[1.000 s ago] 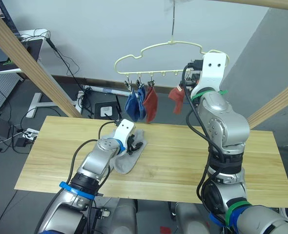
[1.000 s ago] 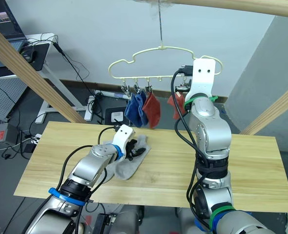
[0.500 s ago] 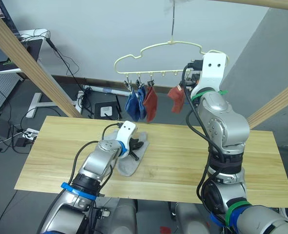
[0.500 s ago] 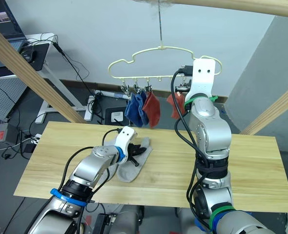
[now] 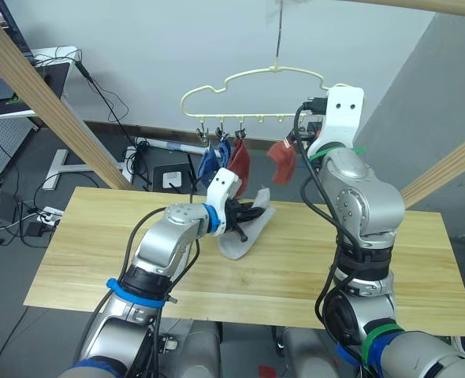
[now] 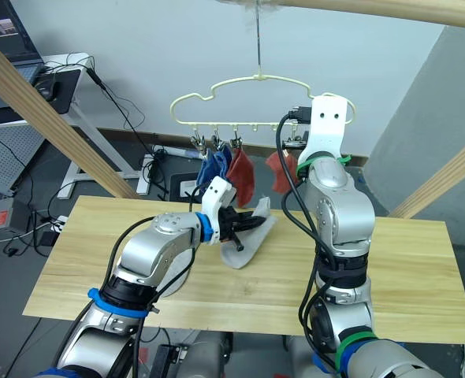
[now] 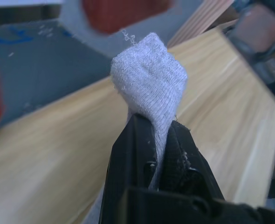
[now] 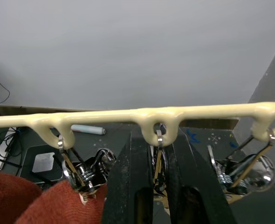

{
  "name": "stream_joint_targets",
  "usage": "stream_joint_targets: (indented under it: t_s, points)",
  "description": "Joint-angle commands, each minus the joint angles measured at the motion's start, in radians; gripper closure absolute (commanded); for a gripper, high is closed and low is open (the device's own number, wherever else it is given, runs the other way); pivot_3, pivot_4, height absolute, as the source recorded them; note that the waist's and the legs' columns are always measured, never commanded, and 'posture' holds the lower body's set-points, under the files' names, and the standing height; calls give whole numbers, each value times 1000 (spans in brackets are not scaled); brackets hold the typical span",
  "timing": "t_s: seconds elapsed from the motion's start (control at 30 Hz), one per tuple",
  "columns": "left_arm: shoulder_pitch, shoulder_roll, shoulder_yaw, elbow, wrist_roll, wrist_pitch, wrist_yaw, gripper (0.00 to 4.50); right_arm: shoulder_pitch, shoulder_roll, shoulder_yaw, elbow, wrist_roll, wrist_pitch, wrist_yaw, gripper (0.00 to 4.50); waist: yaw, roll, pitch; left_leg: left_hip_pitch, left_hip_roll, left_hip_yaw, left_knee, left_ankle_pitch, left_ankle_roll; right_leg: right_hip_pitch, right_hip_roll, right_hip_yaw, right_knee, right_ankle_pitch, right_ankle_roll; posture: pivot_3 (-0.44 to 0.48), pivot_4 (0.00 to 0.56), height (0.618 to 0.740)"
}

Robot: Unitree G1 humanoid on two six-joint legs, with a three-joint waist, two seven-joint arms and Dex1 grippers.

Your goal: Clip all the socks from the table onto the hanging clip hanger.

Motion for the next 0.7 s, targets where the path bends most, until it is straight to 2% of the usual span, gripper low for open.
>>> stream_joint_targets:
  t_s: [0.03, 0.27, 0.7]
  points:
    - [-34, -19, 9, -57, -47, 23, -17, 4022, -25, 4, -8, -55, 5, 1, 0, 4481, -1, 0, 0, 0, 0, 0, 0, 0, 0, 0, 0, 0, 0, 0, 0, 11, 289, 740]
    - [-86, -59, 10, -79, -103, 59, -19, 4022, -29, 4, -9, -58, 3, 2, 1, 4481, -10, 0, 0, 0, 0, 0, 0, 0, 0, 0, 0, 0, 0, 0, 0, -3, 280, 740]
    - [-229, -167, 25, 213, -39, -102, 43, 4022, -35, 15, -5, -65, 4, 6, 0, 4481, -21, 0, 0, 0, 0, 0, 1, 0, 0, 0, 0, 0, 0, 0, 0, -21, 273, 740]
